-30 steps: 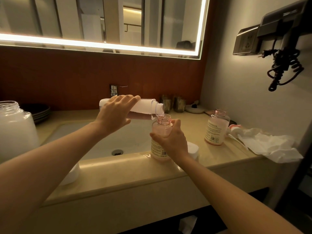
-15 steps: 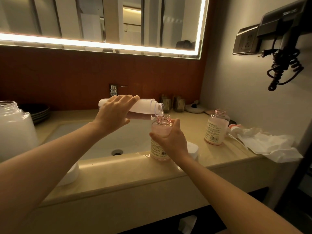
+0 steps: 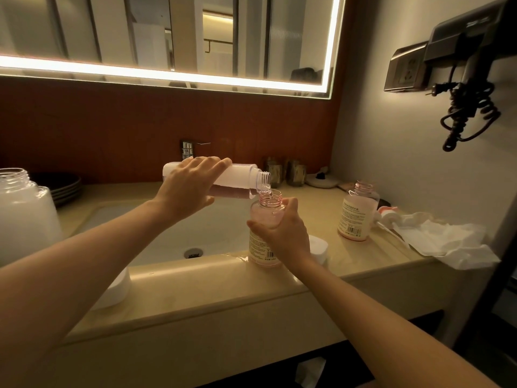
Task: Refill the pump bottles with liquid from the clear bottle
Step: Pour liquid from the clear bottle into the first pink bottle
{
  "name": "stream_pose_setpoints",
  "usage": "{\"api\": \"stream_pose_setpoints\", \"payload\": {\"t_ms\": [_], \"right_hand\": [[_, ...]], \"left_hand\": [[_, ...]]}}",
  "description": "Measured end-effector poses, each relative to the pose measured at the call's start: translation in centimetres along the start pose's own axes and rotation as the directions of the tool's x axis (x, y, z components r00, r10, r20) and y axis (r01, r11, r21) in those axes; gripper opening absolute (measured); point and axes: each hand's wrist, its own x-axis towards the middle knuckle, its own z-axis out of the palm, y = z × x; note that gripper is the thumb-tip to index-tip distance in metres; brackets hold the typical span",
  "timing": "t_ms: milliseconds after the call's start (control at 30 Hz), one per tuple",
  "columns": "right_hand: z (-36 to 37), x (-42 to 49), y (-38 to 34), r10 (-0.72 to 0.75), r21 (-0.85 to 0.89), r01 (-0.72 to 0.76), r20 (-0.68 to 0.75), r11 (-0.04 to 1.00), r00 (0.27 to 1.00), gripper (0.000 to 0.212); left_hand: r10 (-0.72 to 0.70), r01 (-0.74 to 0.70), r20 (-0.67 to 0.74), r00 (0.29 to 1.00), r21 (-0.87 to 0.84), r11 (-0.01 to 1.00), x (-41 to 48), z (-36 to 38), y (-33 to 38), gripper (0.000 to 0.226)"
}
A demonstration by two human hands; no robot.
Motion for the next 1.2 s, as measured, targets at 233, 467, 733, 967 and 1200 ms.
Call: {"api": "stream_pose_setpoints", "payload": {"t_ms": [233,467,733,967,1200], "right_hand": [[0.04,-0.03,0.09,-0.003,0.003,0.003,-0.004,1.000,1.000,0.074],[-0.02,-0.07,0.07,-0.009,0.013,0.009,0.001,1.000,1.000,0.074],[0.14,0.00,0.11,0.001,0.007,-0.001,-0.007,1.000,1.000,0.074],[0.09,0.00,0.15,0.003,0.007,-0.003,-0.011,1.000,1.000,0.074],[0.11,-0.03,0.07,0.006,0.005,-0.006,-0.010,1.000,1.000,0.075]], "left_hand": [[-0.006,0.006,-0.001,1.000,0.005,1.000,-0.10,0.10,0.04,0.092],[-0.006,0.006,-0.003,1.000,0.007,1.000,-0.08,0.27,0.03,0.094],[0.000,0.000,-0.012,1.000,0.006,1.000,-0.10,0.13,-0.02,0.093],[0.012,-0.012,-0.016,1.000,0.014,1.000,-0.01,-0.09,0.03,0.093],[0.015,-0.015,-0.024,1.000,0.019,1.000,-0.07,-0.18,0.06,0.093]]}}
